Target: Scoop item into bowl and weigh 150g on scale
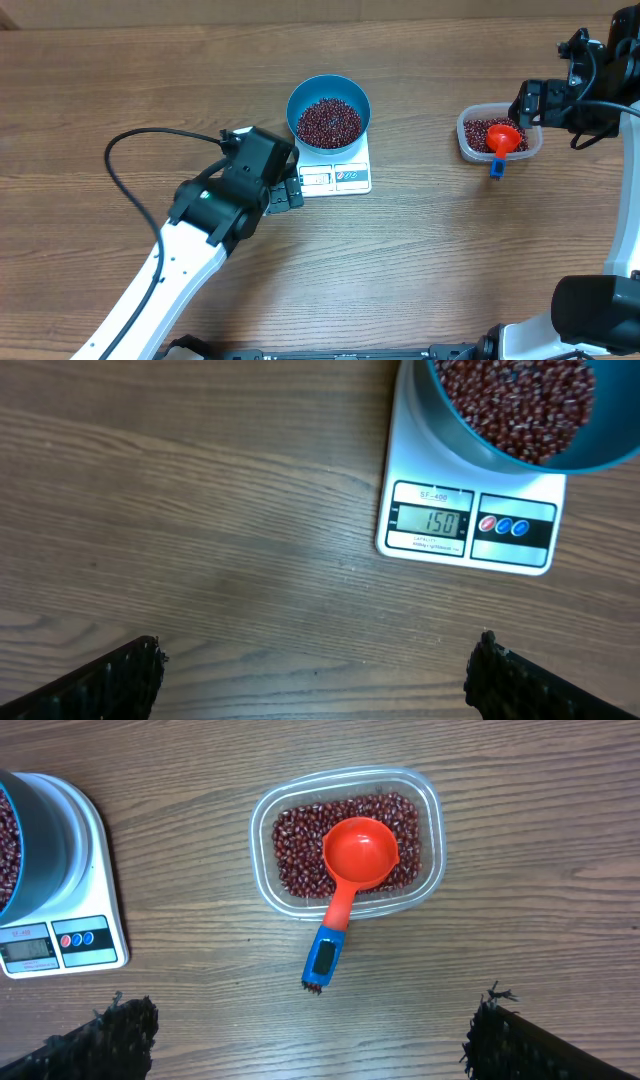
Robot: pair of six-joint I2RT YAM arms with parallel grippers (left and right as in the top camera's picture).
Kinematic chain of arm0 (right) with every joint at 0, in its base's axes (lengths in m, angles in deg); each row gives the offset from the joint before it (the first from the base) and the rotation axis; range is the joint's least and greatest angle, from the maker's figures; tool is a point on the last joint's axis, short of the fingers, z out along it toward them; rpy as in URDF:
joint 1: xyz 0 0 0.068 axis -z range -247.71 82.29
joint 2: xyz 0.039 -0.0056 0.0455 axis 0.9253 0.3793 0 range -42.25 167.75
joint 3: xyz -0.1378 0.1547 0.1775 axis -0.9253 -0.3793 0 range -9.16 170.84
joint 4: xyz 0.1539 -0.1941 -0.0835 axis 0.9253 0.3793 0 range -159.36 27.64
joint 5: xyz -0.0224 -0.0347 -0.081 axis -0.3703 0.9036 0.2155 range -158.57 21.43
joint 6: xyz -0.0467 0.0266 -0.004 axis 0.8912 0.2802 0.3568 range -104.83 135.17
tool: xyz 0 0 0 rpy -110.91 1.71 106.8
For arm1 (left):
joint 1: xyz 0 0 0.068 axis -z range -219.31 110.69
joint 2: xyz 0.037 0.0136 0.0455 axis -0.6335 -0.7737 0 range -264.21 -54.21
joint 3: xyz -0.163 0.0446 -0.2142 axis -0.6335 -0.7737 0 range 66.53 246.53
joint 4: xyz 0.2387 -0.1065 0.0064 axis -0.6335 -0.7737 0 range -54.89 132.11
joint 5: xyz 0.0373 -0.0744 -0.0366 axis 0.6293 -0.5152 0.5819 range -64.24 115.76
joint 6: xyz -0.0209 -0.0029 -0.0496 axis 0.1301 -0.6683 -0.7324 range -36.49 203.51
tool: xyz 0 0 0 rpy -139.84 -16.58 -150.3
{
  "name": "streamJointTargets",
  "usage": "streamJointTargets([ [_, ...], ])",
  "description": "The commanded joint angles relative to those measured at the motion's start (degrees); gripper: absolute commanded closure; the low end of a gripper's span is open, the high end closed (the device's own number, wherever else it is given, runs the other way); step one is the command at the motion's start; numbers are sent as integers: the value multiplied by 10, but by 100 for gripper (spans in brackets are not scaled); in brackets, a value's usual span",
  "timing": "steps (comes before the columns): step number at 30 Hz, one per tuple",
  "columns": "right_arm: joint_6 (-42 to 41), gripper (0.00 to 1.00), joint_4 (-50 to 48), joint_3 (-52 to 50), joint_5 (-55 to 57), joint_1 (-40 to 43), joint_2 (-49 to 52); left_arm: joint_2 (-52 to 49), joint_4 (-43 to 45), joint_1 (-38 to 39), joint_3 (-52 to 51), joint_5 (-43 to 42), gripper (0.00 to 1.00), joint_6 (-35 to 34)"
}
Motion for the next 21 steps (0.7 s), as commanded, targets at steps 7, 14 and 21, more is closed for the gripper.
streamJointTargets([
  [7, 2, 0, -1, 13, -2, 0, -4, 85, -24, -7, 7, 14, 1, 52],
  [14, 2, 0, -1, 13, -2, 0, -4, 141, -62, -7, 7, 29, 1, 52],
  [21, 2, 0, -1, 13, -2, 0, -4, 190, -85, -7, 7, 47, 0, 52],
])
